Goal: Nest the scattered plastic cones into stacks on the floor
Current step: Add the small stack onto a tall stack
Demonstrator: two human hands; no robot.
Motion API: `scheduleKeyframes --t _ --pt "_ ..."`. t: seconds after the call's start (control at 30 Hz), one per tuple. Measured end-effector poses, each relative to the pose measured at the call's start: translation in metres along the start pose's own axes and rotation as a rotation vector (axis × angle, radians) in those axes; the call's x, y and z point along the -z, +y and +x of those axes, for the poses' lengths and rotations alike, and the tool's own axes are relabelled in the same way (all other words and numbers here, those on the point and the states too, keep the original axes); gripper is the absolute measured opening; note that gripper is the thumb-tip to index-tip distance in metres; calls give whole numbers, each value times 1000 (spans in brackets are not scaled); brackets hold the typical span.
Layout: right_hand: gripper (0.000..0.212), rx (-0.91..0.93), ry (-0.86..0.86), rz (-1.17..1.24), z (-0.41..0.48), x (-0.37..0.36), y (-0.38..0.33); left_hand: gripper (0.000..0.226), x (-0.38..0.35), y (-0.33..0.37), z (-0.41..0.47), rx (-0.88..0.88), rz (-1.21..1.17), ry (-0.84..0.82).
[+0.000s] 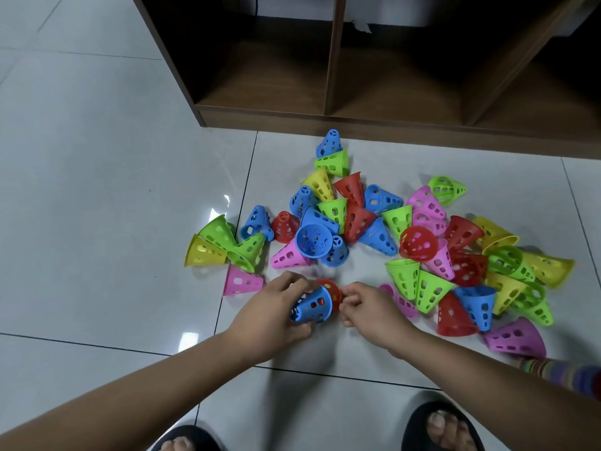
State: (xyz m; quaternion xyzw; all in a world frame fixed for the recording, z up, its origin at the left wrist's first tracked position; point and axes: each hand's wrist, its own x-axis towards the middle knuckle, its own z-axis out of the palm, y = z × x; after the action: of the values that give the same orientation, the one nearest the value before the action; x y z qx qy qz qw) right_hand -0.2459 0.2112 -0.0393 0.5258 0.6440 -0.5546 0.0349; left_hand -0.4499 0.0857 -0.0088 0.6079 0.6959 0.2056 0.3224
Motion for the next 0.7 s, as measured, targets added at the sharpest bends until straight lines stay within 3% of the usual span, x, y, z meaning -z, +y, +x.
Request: scheduleKeyframes --t 0.1,0.27,0.53,0.7 --pt "36 141 70 -225 -11 10 -5 68 -7 -5 5 -37 75 -1" --pt "27 516 271 -540 -30 41 9 62 -3 -15 0 -96 187 50" --pt "36 510 417 -626 -56 62 57 52 11 -48 -40 -15 235 186" --pt "67 392 396 -653 -64 59 78 67 -9 -47 -59 47 186 95"
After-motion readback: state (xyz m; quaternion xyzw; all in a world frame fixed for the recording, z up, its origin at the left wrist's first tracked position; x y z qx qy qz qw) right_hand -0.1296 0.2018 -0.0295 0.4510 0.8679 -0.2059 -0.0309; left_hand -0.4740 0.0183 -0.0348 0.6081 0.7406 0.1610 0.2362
